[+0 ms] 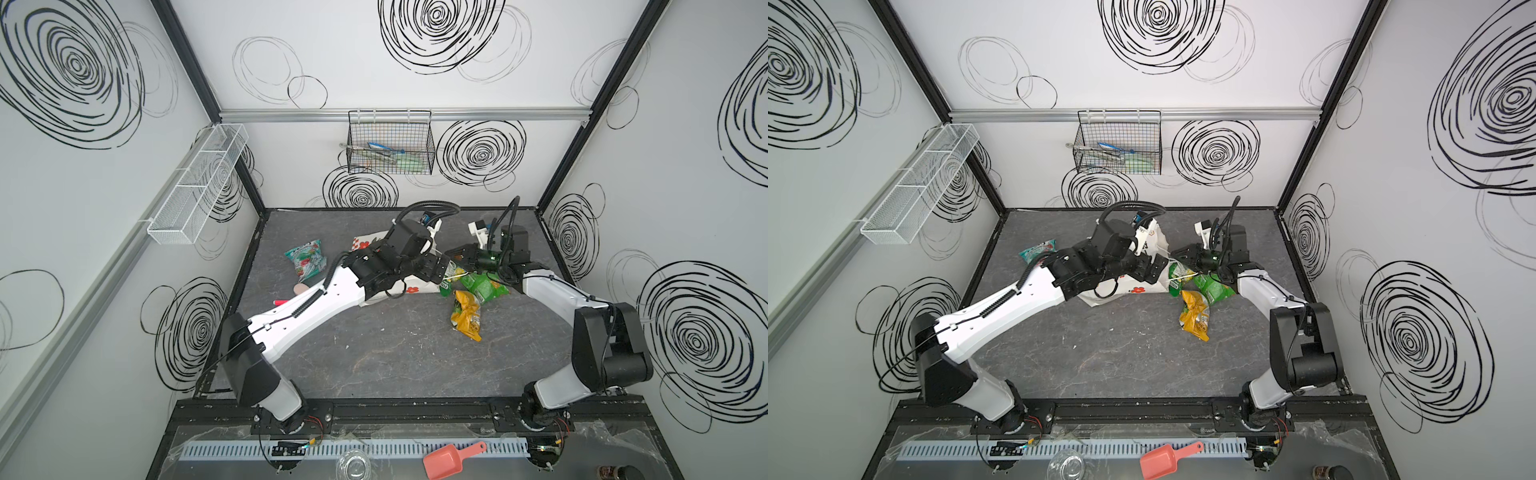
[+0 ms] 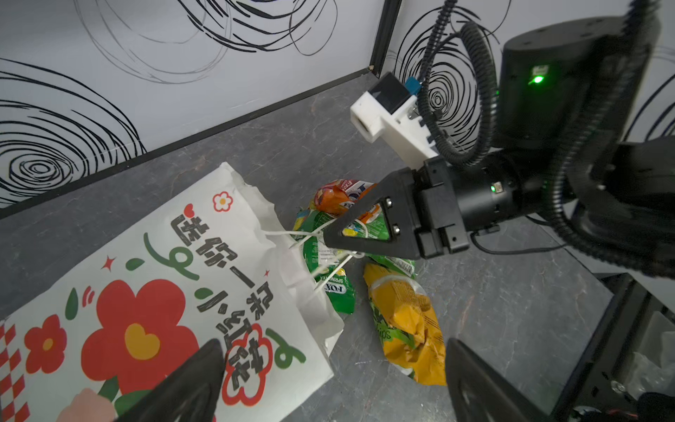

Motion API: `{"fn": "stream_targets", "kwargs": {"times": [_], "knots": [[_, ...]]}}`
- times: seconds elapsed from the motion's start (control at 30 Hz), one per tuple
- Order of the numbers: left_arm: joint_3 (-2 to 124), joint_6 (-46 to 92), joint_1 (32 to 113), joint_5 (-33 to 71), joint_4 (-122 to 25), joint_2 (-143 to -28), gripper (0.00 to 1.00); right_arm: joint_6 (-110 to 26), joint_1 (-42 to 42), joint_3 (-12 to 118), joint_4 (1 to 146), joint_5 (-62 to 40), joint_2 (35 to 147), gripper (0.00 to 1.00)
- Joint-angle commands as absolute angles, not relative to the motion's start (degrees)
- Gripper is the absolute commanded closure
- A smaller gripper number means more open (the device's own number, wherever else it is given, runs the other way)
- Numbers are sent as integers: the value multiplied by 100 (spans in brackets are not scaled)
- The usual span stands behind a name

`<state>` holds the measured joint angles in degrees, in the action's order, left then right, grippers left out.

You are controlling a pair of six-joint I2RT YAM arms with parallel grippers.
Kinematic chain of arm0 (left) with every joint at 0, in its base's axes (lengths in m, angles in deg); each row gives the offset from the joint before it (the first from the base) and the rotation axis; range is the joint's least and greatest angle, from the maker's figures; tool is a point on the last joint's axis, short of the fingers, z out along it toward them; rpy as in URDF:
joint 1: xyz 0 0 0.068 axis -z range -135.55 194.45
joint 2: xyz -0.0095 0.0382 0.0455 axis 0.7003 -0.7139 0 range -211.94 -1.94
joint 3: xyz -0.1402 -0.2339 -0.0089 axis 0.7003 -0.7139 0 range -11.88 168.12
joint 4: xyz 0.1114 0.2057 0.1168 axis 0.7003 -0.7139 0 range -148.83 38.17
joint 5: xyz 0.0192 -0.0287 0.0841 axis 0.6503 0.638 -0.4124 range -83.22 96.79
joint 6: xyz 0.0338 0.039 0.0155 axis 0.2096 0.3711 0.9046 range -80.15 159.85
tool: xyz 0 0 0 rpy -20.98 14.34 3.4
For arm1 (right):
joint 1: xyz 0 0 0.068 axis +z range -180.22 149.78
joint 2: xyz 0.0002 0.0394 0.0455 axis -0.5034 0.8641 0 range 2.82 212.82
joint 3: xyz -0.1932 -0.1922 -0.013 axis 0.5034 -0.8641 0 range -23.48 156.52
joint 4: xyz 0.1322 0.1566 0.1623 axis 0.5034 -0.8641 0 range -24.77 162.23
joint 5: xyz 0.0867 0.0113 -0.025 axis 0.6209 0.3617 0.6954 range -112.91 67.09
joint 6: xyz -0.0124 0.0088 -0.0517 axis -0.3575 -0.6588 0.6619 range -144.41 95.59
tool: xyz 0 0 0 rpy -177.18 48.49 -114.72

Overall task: Take the snacks out of the paper bag
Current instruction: Pick up the snack from the paper bag.

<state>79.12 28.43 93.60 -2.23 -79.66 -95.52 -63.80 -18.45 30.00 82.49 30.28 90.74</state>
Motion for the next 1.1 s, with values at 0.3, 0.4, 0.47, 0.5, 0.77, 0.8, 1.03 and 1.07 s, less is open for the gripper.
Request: {"fn": "stream_targets", "kwargs": {"times": [0.3,0.4,0.47,0.5,0.77,0.8,1.03,1.07], "knots": [[8312,3819,9454,-612,-8005,-10420,4,-6831,-1975,2762,7526,1790,7461,44],[8918,3731,9577,-1443,-8270,-11030,4,-6835,-2171,2409,7491,1228,7005,27],[9296,3780,9709,-2344,-8396,-11448,4,-6838,-2276,2096,7685,1066,6681,23],[9466,3886,9776,-2619,-8444,-11709,4,-6870,-2316,1933,7789,1009,6515,21],[9961,4052,9877,-3312,-8689,-12506,20,-6725,-2574,1557,7319,638,5475,14],[9956,4064,9885,-3304,-8652,-12479,35,-6669,-2583,1548,7251,589,5358,14],[9726,4207,9921,-3100,-8381,-11906,100,-6431,-2576,1572,7201,591,4896,13],[9588,4230,9912,-2916,-8250,-11683,100,-6414,-2574,1555,7311,723,4879,13]]}}
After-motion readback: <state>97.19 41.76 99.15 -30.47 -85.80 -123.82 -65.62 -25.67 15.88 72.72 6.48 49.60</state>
